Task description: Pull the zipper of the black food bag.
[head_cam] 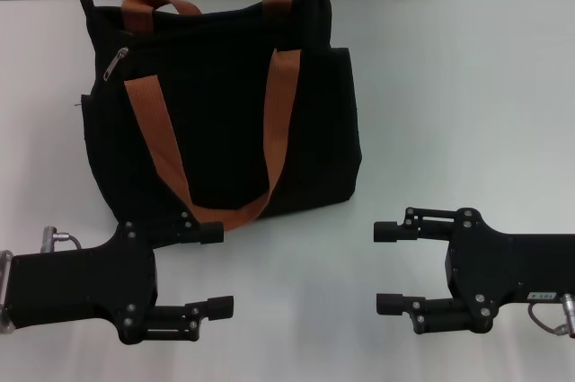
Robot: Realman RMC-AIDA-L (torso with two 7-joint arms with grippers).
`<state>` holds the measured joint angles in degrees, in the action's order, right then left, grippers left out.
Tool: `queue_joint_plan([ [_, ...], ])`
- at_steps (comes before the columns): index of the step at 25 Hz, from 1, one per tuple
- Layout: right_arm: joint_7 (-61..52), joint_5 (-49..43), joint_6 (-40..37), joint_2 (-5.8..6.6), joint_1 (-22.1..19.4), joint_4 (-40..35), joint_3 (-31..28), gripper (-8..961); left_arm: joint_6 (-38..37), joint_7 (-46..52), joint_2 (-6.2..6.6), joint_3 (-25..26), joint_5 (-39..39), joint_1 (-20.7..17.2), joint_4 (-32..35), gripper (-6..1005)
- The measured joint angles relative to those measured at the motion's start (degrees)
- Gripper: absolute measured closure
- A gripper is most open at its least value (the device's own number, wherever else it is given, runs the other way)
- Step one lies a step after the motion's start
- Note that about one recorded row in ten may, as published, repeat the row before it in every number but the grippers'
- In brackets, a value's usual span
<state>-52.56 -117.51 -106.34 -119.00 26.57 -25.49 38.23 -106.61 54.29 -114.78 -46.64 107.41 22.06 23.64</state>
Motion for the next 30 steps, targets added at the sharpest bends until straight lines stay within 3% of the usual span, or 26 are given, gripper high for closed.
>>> queue_joint_plan([
  [18, 0.1, 0.1, 0.8, 0.00, 0.3, 0.0, 0.0, 209, -1.4, -0.5, -0.49, 1.5, -0.6, 0.3, 0.7, 195],
  [22, 0.0, 0.2, 0.9, 0.00, 0.4, 0.0, -0.3, 209, -4.6, -1.8, -1.68, 7.4, -1.6, 1.2, 1.6, 199],
  [25, -0.1, 0.4, 1.7, 0.00, 0.5, 0.0, -0.2, 209, -6.9, -5.6, -3.24, 16.4, -8.4, 1.0, 1.5, 202],
  [26, -0.1, 0.4, 1.7, 0.00, 0.5, 0.0, -0.2, 209, -6.9, -5.6, -3.24, 16.4, -8.4, 1.0, 1.5, 203],
  [30, -0.2, 0.4, 2.0, 0.00, 0.5, 0.0, -0.4, 209, -4.3, -6.5, -3.09, 24.4, -16.6, -0.3, 0.3, 207],
])
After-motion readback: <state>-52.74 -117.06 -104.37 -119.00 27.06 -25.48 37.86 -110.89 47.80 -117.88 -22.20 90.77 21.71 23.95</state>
